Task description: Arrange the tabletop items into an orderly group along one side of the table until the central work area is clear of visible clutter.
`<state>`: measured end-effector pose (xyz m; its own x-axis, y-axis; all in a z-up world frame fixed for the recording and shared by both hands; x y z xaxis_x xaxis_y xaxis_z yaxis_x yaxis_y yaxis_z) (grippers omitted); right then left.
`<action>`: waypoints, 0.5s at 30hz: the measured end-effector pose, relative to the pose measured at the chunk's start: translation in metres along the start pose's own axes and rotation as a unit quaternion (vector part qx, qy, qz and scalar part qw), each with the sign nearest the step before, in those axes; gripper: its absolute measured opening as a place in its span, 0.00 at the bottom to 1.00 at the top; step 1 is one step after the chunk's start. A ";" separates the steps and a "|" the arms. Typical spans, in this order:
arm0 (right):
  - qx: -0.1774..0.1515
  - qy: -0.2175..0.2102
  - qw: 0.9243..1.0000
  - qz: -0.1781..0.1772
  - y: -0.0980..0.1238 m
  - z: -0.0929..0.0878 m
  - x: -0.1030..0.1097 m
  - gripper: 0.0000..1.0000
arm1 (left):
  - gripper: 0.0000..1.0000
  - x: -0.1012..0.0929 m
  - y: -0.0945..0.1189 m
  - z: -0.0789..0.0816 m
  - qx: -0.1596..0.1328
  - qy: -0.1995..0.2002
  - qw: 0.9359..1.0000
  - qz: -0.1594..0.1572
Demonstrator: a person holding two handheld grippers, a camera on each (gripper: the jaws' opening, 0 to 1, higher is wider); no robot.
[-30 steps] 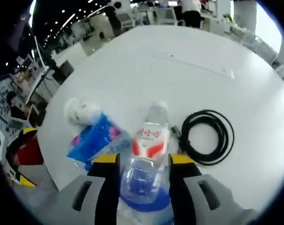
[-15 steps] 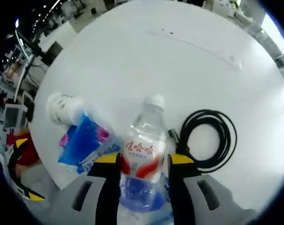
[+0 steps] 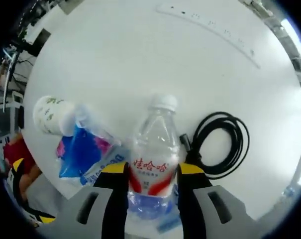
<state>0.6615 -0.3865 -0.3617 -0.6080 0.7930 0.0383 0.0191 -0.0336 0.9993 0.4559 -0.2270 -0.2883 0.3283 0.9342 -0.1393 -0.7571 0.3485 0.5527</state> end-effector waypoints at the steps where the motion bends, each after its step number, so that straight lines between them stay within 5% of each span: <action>1: 0.003 -0.005 1.000 0.001 -0.001 0.000 -0.001 0.39 | 0.81 0.000 0.000 0.000 0.000 0.000 1.000 0.000; 11: 0.013 -0.039 0.999 0.000 -0.006 -0.002 -0.001 0.38 | 0.80 0.001 0.002 -0.001 0.000 -0.003 1.000 0.004; 15: -0.019 -0.050 0.999 -0.002 -0.005 0.005 -0.003 0.36 | 0.80 0.000 0.003 0.004 -0.014 0.004 1.000 0.002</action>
<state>0.6673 -0.3859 -0.3670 -0.5265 0.8494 0.0363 -0.0140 -0.0514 0.9986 0.4563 -0.2260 -0.2837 0.3206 0.9362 -0.1441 -0.7744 0.3467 0.5293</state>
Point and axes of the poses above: the point that each gripper's makers call its tool centre point, and the gripper's own axes: y roughly backward along the fingers, x roughly to its left, z roughly out of its top, the point moved 2 cm from there along y, roughly backward along the fingers, and after that the axes turned 2 degrees about y, right-handed, at the moved point
